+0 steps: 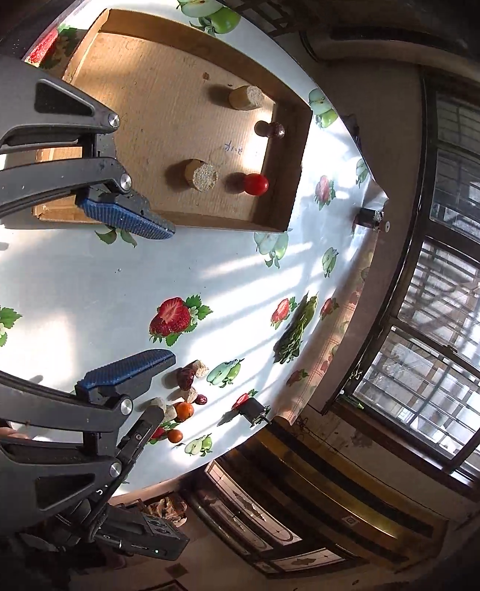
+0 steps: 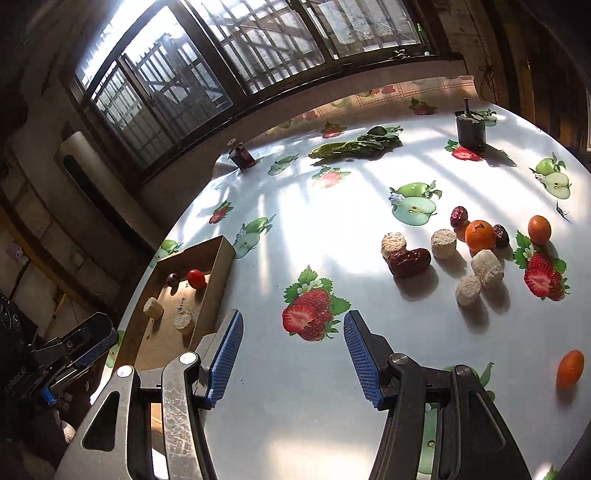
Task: Organize fruits
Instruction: 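Move both grippers back from the box to the fruit cluster, then grasp a small round beige cake with the left gripper while the right grasps a mandarin orange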
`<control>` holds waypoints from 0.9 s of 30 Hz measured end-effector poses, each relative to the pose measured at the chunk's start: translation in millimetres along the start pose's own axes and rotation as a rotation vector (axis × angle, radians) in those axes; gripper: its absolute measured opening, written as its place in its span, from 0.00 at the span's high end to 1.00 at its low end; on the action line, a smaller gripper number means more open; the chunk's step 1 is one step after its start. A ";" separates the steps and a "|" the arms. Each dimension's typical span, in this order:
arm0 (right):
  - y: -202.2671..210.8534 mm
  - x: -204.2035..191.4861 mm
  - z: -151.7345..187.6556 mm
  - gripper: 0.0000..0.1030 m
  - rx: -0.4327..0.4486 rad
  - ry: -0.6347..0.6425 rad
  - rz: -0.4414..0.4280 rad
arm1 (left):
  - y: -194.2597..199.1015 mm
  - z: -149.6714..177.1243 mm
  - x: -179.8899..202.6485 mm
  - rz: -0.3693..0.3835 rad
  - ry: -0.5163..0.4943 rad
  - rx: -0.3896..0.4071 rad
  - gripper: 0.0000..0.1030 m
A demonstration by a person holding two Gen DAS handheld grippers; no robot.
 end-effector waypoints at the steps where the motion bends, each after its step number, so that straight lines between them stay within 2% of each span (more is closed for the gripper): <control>1: 5.8 9.4 2.8 0.41 0.009 -0.019 0.007 | -4.8 4.8 5.7 -0.003 -0.010 -0.015 0.40; 7: 33.6 59.8 18.5 0.40 0.035 -0.102 0.057 | -30.7 26.7 39.6 -0.003 -0.074 -0.089 0.40; 11: 62.3 98.1 14.4 0.40 0.066 -0.146 0.092 | -46.2 41.9 61.8 -0.003 -0.104 -0.151 0.41; 17: 124.7 177.0 11.0 0.40 0.143 -0.218 0.216 | -64.0 61.5 86.5 -0.005 -0.165 -0.206 0.41; 22: 140.3 213.8 24.1 0.40 0.087 -0.222 0.296 | -89.0 71.5 103.1 0.007 -0.179 -0.278 0.41; 25: 136.0 214.9 27.9 0.40 0.045 -0.175 0.302 | -98.3 70.4 111.2 0.010 -0.201 -0.287 0.41; 27: 130.0 211.8 28.1 0.40 0.029 -0.163 0.274 | -104.3 65.6 120.6 0.020 -0.221 -0.278 0.41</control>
Point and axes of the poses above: each gripper's, at about its wrist camera, not at the fingertips, and y roughly against the way its jaws point, x to its right, z to its underside, the point moved 4 cm from there along -y, roughly the way its jaws point, and after that the axes turned 4 degrees about x, right-handed, at the moved point
